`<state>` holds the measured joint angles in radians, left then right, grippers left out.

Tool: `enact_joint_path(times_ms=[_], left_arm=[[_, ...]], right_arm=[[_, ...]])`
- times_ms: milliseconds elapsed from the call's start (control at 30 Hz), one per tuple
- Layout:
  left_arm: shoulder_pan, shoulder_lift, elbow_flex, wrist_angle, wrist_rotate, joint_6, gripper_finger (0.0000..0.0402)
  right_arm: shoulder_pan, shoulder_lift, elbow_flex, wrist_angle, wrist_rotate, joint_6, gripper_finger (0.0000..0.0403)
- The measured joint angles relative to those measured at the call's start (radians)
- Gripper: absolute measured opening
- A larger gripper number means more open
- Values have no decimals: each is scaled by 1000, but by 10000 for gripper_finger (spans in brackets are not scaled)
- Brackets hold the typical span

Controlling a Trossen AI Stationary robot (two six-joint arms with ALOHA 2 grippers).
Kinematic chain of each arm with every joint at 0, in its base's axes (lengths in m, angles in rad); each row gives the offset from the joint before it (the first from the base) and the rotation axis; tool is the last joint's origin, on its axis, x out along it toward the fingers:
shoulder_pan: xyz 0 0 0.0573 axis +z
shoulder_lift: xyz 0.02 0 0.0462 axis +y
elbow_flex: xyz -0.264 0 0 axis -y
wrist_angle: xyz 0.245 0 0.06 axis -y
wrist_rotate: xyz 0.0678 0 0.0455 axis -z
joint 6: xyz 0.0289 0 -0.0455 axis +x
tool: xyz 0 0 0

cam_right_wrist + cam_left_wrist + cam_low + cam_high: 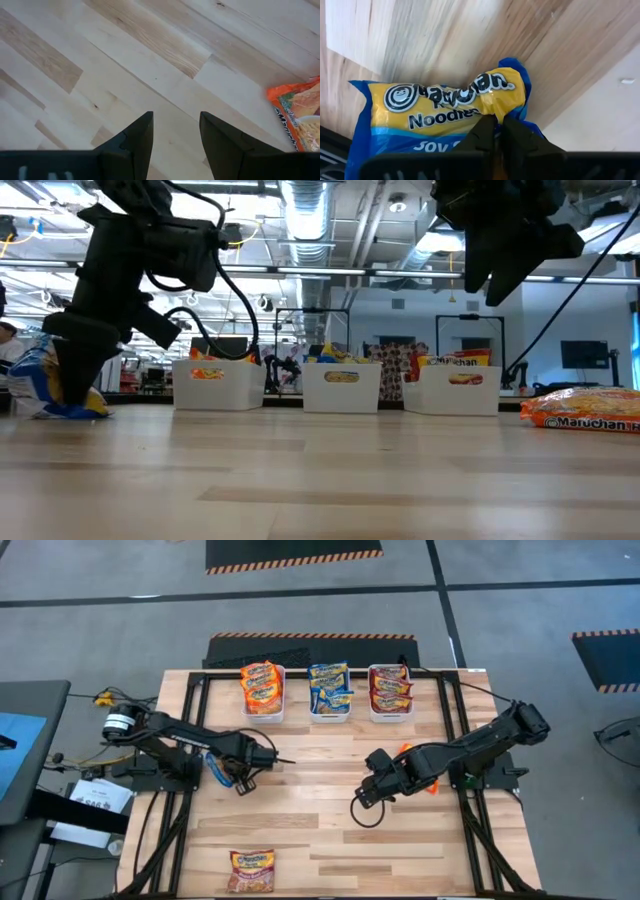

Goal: Sort Maruchan noodles
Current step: Put the blue noodle pack into the middle white bin

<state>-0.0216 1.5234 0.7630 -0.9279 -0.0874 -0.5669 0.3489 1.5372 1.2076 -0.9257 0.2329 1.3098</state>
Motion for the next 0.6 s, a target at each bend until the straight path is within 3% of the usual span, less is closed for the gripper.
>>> enact_joint_path(times_ms=[400,600], left_arm=[[-37,-137,123,-17,-36,-2,1],[-37,-226,175,71,-107,-3,1]], right_arm=[[-27,0,0,94,0,0,185],[-74,0,0,173,27,-7,185]])
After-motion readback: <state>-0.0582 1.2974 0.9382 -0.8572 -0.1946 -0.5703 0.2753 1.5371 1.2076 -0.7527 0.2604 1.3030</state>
